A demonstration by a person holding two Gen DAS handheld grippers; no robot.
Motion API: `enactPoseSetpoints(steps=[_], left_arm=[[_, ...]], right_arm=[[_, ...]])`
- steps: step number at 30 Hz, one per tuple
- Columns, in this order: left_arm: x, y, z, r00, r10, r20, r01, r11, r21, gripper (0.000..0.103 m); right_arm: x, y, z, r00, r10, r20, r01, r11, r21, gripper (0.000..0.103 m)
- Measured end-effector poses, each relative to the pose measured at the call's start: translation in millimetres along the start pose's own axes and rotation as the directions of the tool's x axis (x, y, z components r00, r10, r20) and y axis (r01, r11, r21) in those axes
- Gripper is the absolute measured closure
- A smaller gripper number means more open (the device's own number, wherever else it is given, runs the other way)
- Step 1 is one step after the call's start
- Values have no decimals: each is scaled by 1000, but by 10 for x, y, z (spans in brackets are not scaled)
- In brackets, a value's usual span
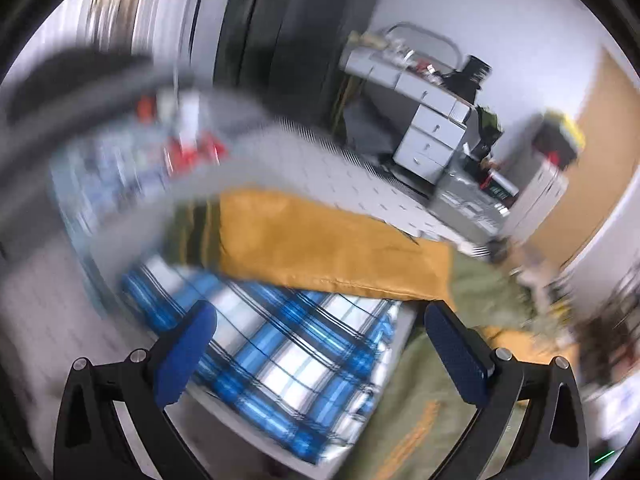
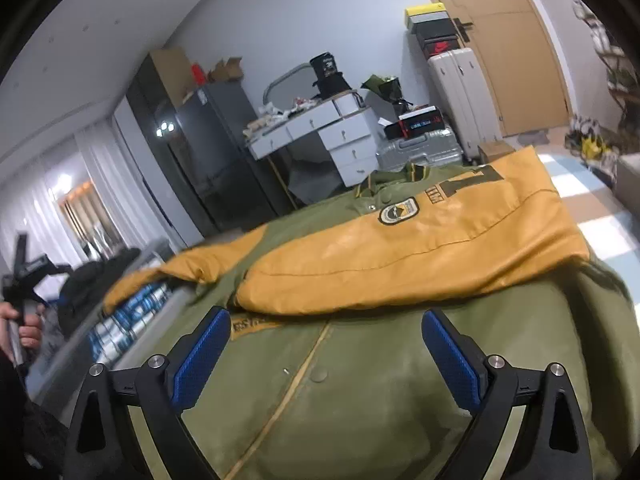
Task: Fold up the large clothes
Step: 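Grasp the other yellow sleeve cuff with the left gripper and lift it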
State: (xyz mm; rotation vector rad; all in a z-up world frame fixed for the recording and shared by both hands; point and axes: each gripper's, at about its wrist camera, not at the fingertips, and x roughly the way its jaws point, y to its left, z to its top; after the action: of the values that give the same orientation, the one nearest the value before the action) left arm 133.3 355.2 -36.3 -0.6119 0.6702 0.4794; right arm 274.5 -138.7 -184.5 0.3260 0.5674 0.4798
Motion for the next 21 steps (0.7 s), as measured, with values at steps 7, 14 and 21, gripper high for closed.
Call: enactPoseSetpoints(steps=[7, 14, 21], left_arm=[[819, 387, 164, 975, -165, -152, 137, 974, -178, 2], [1408, 688, 68, 954, -204, -219, 100, 907, -408, 3], [1390, 616, 236, 990, 6, -142, -53, 942, -331, 71]], right_arm=[[-31, -20, -20, 1000, 10, -6, -10, 1000, 21, 5], [6, -28, -41, 999, 26, -27, -25, 999, 23, 5], [12, -69, -44, 999, 33, -26, -32, 999, 44, 5]])
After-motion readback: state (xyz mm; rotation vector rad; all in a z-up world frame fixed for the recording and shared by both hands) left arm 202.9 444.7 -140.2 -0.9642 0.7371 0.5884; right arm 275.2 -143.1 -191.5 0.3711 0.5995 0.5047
